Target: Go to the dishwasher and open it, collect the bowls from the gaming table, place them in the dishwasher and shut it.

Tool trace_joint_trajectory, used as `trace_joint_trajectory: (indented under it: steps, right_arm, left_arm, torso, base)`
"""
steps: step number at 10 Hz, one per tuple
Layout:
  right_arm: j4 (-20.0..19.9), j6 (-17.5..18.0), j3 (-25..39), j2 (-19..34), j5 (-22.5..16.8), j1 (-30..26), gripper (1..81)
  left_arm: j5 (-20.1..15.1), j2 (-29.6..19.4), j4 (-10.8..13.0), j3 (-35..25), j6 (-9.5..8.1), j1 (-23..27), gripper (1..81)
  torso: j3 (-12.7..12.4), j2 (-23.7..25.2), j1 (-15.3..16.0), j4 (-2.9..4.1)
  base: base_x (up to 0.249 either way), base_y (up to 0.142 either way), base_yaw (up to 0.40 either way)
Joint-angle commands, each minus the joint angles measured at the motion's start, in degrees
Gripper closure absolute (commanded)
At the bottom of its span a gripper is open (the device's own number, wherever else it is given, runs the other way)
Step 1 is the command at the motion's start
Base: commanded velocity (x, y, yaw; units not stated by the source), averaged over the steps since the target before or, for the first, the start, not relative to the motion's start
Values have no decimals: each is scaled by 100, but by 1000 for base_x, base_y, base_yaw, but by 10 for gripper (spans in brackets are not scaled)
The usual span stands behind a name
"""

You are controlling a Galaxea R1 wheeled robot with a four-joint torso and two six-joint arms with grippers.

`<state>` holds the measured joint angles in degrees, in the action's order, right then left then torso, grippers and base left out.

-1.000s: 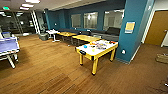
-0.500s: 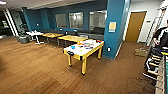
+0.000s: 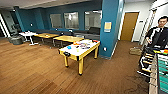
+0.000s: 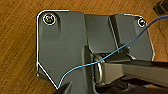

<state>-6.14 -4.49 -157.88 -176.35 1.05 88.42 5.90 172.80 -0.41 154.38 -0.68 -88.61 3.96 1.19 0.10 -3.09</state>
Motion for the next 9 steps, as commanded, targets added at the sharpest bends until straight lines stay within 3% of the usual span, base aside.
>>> trace_joint_trajectory:
  steps: [1,9]
  right_arm:
    - [8,-8,13,-8,-342,-250,10]
    - [8,-8,39,-17,-342,-267,10]
  left_arm:
    - [-326,-26,-29,-31,24,190,10]
    - [-335,-17,-29,-31,16,182,10]
  torso:
    - [0,0,0,0]
    - [0,0,-5,0]
  base:
    - [0,0,0]
    - [22,0,0]
